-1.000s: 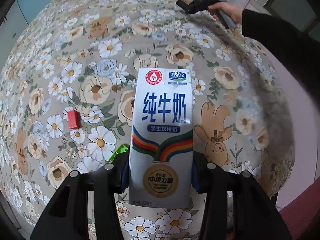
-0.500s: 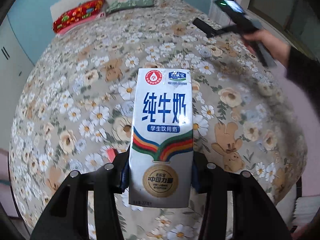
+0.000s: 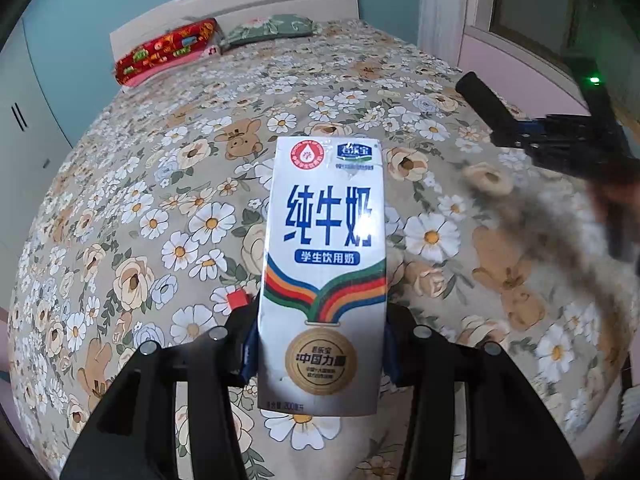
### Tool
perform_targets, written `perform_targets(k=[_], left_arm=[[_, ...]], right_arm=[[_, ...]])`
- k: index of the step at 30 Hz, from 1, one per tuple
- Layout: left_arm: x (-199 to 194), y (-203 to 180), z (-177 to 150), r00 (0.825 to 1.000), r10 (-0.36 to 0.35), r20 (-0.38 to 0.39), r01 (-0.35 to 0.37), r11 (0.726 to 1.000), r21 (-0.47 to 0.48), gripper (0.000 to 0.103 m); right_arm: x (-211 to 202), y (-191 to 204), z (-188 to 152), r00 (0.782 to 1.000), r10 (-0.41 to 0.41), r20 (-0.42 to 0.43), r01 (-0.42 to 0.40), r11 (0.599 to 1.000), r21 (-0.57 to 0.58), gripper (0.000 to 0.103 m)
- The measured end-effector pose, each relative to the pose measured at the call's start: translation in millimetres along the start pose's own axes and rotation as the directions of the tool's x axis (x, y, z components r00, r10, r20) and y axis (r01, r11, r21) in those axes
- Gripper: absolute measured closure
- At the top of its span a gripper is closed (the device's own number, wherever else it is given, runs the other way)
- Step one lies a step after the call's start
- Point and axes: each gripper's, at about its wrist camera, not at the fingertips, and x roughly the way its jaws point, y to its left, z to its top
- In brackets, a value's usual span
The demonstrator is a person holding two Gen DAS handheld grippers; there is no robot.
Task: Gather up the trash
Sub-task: 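Carry the milk carton and foam tube with both tools over the lined bowl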
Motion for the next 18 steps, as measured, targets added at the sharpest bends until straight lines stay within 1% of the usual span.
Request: perform_targets(k=[4, 7, 9, 13, 14, 16, 17, 18], left_arm=[[-3.9, -3.7, -26.3, 0.999, 0.023, 0.045, -0.024, 0.999, 0.024, 0.054], [-24.8, -8.1, -49.8, 0.996, 0.032, 0.089, -0.034, 0.999, 0.021, 0.054], [-41.3, -9.1, -63.2, 0.995, 0.025, 0.094, -0.025, 1.000, 0.001, 0.054], [-103.0, -18.9, -100.4, 0.990, 0.059, 0.130, -0.059, 0.998, -0.008, 0.054], [-122.2, -20.6, -111.1, 0.989, 0.063, 0.134, -0.061, 0.998, -0.022, 0.054], [-153.1, -21.1, -128.1, 0.990, 0.051, 0.130, -0.046, 0.998, -0.047, 0.054], [-175.2, -21.4, -139.2, 0.988, 0.063, 0.139, -0.056, 0.997, -0.059, 0.054], [-187.8, -22.2, -144.9, 0.987, 0.072, 0.146, -0.064, 0.996, -0.059, 0.054]], right_arm=[[-20.5, 30.9, -26.8, 0.999, -0.009, 0.041, 0.010, 0.999, -0.036, 0.074], [-45.3, 54.4, -45.6, 0.998, -0.020, 0.064, 0.023, 0.999, -0.040, 0.074], [-64.8, 67.0, -54.0, 0.997, -0.024, 0.072, 0.027, 0.999, -0.038, 0.074], [-131.0, 108.2, -77.6, 0.996, -0.016, 0.090, 0.019, 0.999, -0.034, 0.074], [-154.8, 121.4, -85.7, 0.995, 0.007, 0.097, -0.004, 1.000, -0.027, 0.074], [-185.7, 139.4, -96.9, 0.994, 0.030, 0.103, -0.029, 0.999, -0.014, 0.074], [-203.8, 149.7, -103.7, 0.994, 0.034, 0.106, -0.032, 0.999, -0.013, 0.074], [-218.2, 158.9, -108.7, 0.994, 0.036, 0.106, -0.034, 0.999, -0.016, 0.074]])
